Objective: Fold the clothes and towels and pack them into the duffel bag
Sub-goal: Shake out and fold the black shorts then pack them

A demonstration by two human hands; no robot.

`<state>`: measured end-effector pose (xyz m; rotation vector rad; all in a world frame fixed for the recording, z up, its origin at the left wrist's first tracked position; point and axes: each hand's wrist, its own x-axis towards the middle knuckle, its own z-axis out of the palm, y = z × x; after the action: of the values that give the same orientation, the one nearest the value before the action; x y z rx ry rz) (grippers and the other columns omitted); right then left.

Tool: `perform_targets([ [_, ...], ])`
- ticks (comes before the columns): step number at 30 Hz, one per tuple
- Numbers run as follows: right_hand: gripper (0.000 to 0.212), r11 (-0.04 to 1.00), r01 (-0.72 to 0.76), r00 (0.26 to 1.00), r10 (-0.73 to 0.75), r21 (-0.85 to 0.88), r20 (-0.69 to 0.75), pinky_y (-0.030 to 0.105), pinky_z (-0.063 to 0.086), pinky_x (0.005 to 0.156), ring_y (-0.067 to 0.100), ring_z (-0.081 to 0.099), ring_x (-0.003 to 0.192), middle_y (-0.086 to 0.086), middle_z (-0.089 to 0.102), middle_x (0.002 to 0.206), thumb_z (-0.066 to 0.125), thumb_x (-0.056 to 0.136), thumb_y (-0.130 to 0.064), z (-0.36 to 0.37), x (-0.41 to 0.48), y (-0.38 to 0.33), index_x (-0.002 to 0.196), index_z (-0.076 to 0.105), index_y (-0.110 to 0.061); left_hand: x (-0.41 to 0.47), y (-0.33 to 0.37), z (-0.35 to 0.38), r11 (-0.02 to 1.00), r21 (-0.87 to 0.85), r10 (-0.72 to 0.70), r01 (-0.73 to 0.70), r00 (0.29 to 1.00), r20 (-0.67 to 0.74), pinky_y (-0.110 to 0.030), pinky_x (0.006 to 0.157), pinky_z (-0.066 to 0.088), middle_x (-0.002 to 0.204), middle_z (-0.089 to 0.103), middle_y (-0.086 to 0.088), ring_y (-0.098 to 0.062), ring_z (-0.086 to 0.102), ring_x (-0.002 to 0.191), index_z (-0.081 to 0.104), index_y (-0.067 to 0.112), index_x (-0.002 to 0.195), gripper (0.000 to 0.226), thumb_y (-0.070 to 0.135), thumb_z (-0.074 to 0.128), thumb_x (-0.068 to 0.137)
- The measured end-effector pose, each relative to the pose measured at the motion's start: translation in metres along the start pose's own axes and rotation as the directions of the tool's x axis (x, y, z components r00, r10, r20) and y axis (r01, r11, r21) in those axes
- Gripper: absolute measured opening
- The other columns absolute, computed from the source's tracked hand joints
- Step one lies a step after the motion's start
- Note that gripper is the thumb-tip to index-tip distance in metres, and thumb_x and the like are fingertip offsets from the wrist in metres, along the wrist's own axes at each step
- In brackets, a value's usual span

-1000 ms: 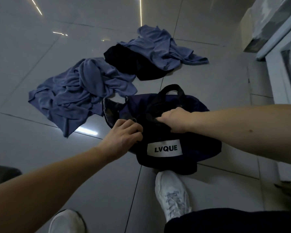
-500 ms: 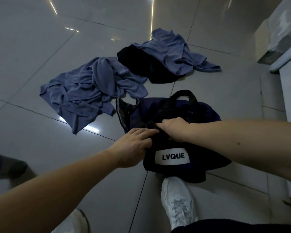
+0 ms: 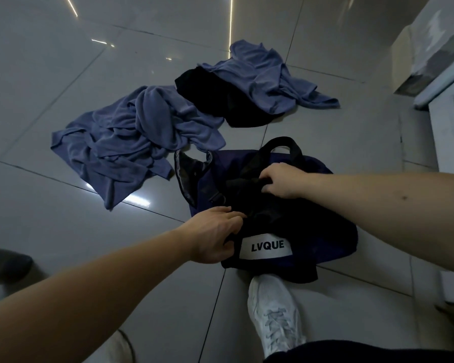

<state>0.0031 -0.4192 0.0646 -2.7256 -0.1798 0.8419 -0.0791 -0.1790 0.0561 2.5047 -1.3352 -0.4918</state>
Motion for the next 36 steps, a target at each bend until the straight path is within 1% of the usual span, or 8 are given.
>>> perform_targets([
  [5,0.030,0.929,-0.082,0.946,-0.041,-0.360,-0.321,0.040,0.045,0.082,0.029,0.057,0.106,0.008,0.058,0.117,0.063,0.093,-0.028,0.022,0.001,-0.012,0.118,0.052,-0.017,0.001,-0.004,0.004,1.000,-0.022,0.018,-0.017,0.998,0.057,-0.032,0.108,0.037,0.079,0.053,0.003,-0.019,0.051,0.076,0.041,0.021,0.078,0.013,0.025,0.054,0.078],
  [8,0.036,0.917,0.046,0.897,-0.213,-0.395,-0.389,0.040,0.044,0.087,0.027,0.050,0.106,0.007,0.052,0.113,0.067,0.088,-0.039,0.028,-0.015,-0.013,0.111,0.053,-0.016,0.005,-0.005,0.003,0.999,-0.010,0.046,-0.046,0.998,0.046,-0.033,0.097,0.043,0.076,0.047,0.007,-0.016,0.045,0.072,0.041,0.022,0.076,0.015,0.026,0.056,0.076],
  [12,0.025,0.975,0.184,0.978,-0.194,-0.123,-0.078,0.038,0.051,0.081,0.017,0.058,0.093,-0.006,0.058,0.095,0.058,0.095,-0.048,0.031,-0.044,-0.005,0.090,0.064,-0.023,0.003,-0.003,0.001,0.997,0.006,0.075,-0.075,0.997,0.008,-0.033,0.090,0.046,0.116,0.056,0.002,-0.016,0.051,0.096,0.055,0.022,0.084,0.017,0.039,0.058,0.082],
  [17,0.030,0.977,0.213,0.962,-0.207,-0.010,0.179,0.029,0.047,0.100,0.008,0.056,0.109,-0.012,0.057,0.117,0.064,0.093,-0.040,0.016,-0.050,0.016,0.121,0.067,-0.030,0.015,0.019,0.013,0.995,0.104,0.008,-0.009,1.000,0.013,-0.039,0.105,0.040,0.154,0.036,-0.001,-0.021,0.034,0.133,0.071,0.021,0.109,0.042,0.055,0.053,0.092],
  [21,0.043,0.982,0.178,0.974,-0.165,-0.071,0.154,0.031,0.049,0.100,0.012,0.054,0.112,-0.008,0.056,0.124,0.070,0.088,-0.036,0.014,-0.041,0.019,0.129,0.061,-0.028,0.015,0.024,0.019,0.996,0.039,0.082,-0.077,0.988,-0.134,-0.039,0.103,0.044,0.152,0.040,-0.001,-0.023,0.039,0.129,0.073,0.021,0.097,0.026,0.043,0.060,0.091],
  [30,0.022,0.991,0.093,0.995,-0.091,-0.101,0.027,0.035,0.054,0.074,0.022,0.059,0.089,0.000,0.059,0.099,0.074,0.083,-0.024,0.042,-0.021,0.000,0.095,0.055,-0.019,0.012,0.028,0.016,0.972,-0.222,0.050,-0.079,0.990,-0.132,-0.032,0.079,0.050,0.128,0.057,0.003,-0.017,0.056,0.093,0.047,0.021,0.092,0.010,0.028,0.052,0.086],
  [33,0.026,0.995,0.084,0.985,-0.073,-0.059,0.157,0.034,0.055,0.078,0.021,0.060,0.093,-0.001,0.061,0.103,0.076,0.082,-0.031,0.032,-0.021,0.000,0.098,0.058,-0.020,0.010,0.028,0.016,0.968,-0.247,0.025,-0.046,0.996,-0.089,-0.039,0.074,0.050,0.103,0.060,0.004,-0.016,0.054,0.087,0.047,0.022,0.095,0.018,0.032,0.045,0.081],
  [36,0.047,0.998,0.067,0.934,-0.066,0.009,0.351,0.032,0.051,0.092,0.014,0.056,0.107,-0.008,0.057,0.119,0.081,0.077,-0.043,0.010,-0.030,0.008,0.116,0.058,-0.030,0.007,0.025,0.016,0.960,-0.272,0.037,-0.060,0.995,-0.090,-0.037,0.074,0.048,0.109,0.058,0.005,-0.016,0.054,0.088,0.043,0.022,0.091,0.012,0.025,0.050,0.082],
])
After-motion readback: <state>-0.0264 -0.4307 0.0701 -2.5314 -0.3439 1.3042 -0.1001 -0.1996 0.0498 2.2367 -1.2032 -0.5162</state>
